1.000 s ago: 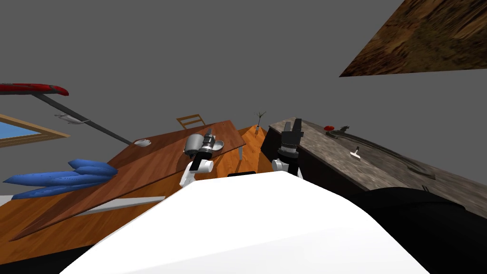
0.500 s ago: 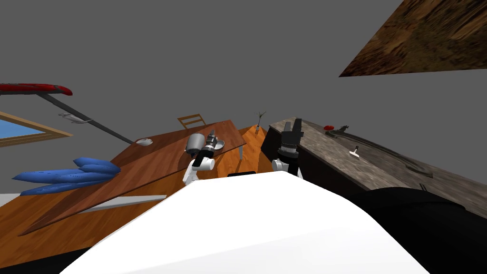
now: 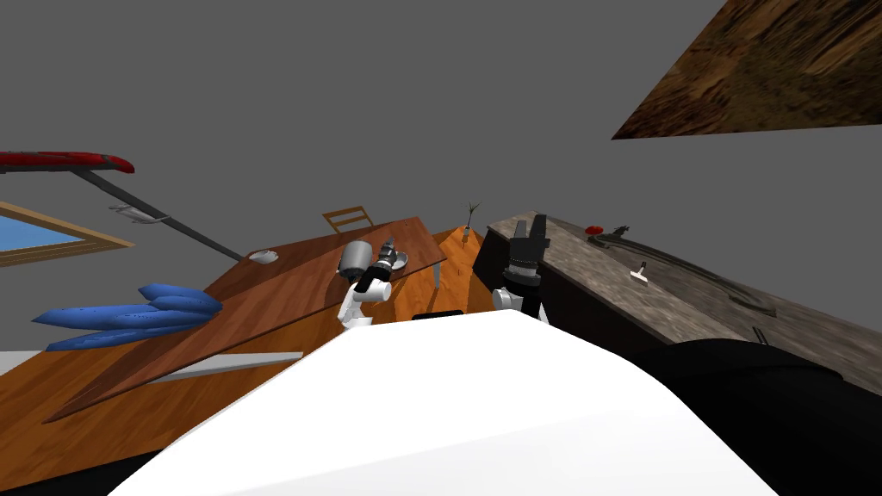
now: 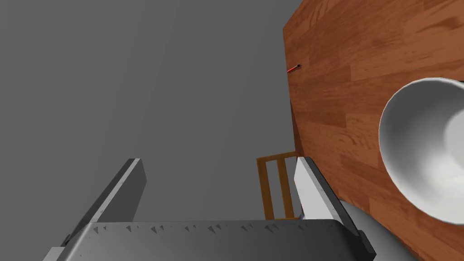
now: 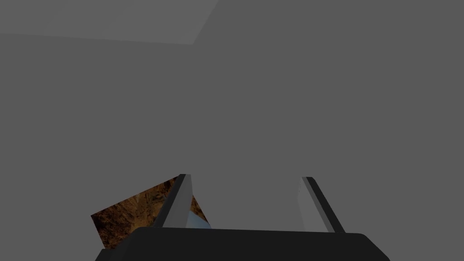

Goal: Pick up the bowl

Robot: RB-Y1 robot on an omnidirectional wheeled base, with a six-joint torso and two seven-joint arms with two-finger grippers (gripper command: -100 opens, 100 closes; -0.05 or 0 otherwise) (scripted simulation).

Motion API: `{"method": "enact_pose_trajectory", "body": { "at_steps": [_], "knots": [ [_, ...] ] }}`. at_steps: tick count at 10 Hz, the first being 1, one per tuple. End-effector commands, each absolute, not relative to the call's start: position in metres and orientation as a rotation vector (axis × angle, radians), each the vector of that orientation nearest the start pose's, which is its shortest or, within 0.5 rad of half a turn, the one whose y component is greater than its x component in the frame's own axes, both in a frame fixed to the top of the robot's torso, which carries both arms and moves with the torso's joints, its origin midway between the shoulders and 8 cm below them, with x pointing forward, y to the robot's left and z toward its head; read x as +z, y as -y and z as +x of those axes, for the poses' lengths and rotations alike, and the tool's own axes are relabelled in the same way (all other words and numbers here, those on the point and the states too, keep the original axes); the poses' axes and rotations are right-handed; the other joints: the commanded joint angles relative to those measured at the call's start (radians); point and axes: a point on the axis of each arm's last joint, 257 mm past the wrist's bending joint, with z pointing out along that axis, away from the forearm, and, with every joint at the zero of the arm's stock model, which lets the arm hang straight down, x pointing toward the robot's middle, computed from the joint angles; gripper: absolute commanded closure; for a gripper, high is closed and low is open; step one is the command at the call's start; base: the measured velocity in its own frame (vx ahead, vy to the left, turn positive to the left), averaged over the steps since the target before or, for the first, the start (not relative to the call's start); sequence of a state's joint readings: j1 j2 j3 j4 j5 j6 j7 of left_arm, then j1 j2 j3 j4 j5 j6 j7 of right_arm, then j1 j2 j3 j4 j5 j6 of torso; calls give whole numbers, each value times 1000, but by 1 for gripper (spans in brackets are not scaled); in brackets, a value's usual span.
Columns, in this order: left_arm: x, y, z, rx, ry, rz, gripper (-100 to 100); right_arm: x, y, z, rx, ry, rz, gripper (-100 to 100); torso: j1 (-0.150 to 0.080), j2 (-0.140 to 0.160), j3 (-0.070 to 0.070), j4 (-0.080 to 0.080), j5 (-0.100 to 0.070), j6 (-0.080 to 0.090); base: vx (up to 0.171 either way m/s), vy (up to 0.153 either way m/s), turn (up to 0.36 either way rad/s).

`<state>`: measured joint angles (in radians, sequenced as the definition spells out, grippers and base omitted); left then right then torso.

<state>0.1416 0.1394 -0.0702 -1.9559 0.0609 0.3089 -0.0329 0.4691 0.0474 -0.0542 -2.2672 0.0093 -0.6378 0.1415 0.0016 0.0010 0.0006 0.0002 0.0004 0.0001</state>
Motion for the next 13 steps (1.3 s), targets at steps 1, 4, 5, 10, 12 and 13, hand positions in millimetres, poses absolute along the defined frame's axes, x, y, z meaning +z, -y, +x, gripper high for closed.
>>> {"method": "enact_pose_trajectory", "body": {
  "at_steps": [1, 4, 5, 10, 12, 13],
  "knots": [
    [-196, -229, 507, -1116, -1382, -1187, -100, 53, 292, 319, 1146, -502, 511, 0, 0, 0, 0, 0, 0, 0, -17, 24, -13],
    [-219, -224, 519, -1087, -1452, -1254, -100, 53, 292, 319, 1146, -502, 511, 0, 0, 0, 0, 0, 0, 0, -22, 26, -19],
    [-227, -225, 517, -1070, -1473, -1274, -100, 53, 292, 319, 1146, -502, 511, 0, 0, 0, 0, 0, 0, 0, -16, 31, -24],
    [-259, -221, 524, -1010, -1571, -1365, -100, 53, 292, 319, 1146, -502, 511, 0, 0, -1, 0, 0, 0, 0, -12, 27, -24],
    [-273, -220, 526, -978, -1617, -1407, -100, 53, 292, 319, 1146, -502, 511, 0, 1, 0, 0, 0, 0, 0, -17, 37, -40],
    [-281, -218, 530, -962, -1644, -1431, -100, 53, 292, 319, 1146, -502, 511, 0, 1, 0, 0, 0, 0, 0, -14, 43, -45]
  ]
}}
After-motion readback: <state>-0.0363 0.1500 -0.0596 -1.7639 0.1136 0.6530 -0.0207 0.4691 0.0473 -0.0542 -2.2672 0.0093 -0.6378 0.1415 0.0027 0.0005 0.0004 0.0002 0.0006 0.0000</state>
